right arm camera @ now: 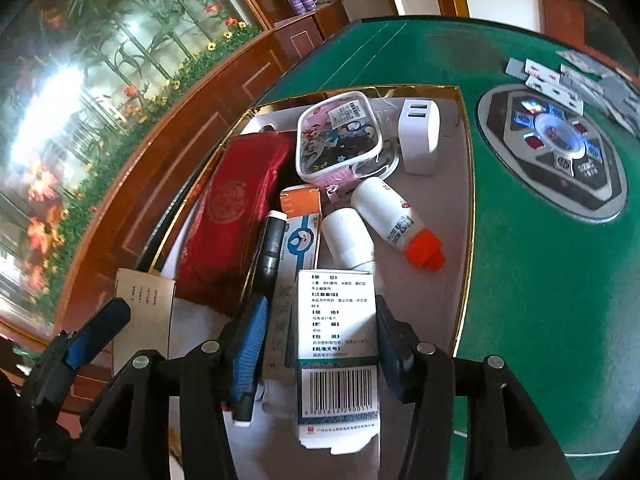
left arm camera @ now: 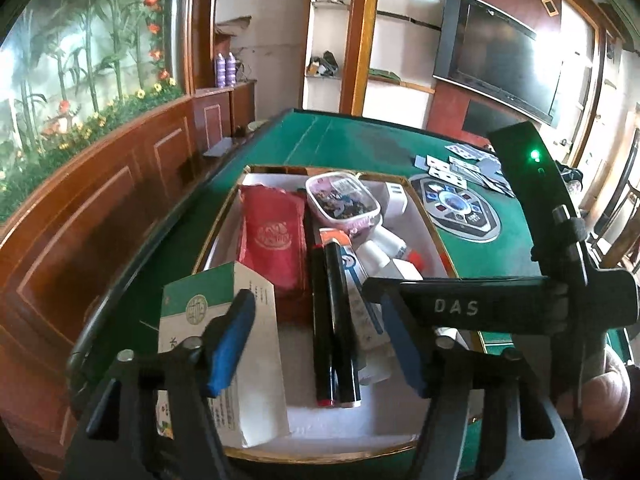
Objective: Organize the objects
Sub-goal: 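Release the marker into the tray with left tool while right tool releases the box, then withdraw both open tools from the tray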
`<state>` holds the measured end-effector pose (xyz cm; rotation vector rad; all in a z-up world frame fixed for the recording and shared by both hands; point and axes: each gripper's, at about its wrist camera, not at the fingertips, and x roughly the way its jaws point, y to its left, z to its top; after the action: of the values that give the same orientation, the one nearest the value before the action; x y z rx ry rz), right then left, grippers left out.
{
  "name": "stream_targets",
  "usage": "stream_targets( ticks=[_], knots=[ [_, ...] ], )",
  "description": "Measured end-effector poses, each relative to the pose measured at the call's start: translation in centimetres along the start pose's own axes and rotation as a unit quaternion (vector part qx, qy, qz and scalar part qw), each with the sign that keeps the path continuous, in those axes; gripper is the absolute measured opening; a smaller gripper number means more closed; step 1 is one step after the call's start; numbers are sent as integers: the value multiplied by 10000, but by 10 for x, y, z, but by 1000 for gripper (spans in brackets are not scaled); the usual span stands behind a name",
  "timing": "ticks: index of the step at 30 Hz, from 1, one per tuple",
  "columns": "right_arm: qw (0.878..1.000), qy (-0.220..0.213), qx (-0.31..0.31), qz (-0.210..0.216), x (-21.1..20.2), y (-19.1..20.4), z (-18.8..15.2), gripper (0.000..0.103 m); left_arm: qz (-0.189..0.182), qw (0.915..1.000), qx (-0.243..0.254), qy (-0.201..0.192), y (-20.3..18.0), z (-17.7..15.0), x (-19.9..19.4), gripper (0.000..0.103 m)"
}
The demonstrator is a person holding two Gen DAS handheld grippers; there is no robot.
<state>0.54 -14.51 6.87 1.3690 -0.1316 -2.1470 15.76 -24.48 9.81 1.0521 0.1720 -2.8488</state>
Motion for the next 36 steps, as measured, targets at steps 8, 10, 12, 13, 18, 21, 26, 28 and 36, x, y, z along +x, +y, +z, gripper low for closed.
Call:
stream_targets(
  ticks=[8, 10, 12, 13, 18, 21, 26, 28, 36],
  knots=[
    [9960, 35, 394, 797, -14, -4, 1, 67, 207, 9996, 17, -193, -1, -1, -17, 85],
    [9940, 29, 408, 1018, -18, 2, 0, 70, 348, 9991, 22, -255, -1, -3, -21, 87],
    [9927, 16, 377, 1146, -22, 6, 1, 71, 436, 9986, 9, -289, 0, -4, -25, 89],
    [9922, 20, 366, 1189, -23, 8, 2, 72, 443, 9986, -28, -300, 1, -4, -27, 90],
    [9917, -74, 244, 1261, -30, 14, -3, 76, 511, 9980, -168, -343, 5, -6, -35, 91],
    [9922, -199, 130, 1221, -38, 17, -5, 77, 552, 9976, -182, -373, 4, -6, -38, 92],
    [9941, -561, -118, 919, -57, 20, -9, 81, 687, 9954, -306, -601, 3, -5, -50, 99],
    [9943, -791, -265, 669, -67, 21, -13, 83, 681, 9935, -424, -802, 3, -4, -59, 103],
    [9764, -2035, -602, -413, -110, 17, -32, 90, -95, 9928, -878, -808, 10, -2, -57, 103]
  ],
)
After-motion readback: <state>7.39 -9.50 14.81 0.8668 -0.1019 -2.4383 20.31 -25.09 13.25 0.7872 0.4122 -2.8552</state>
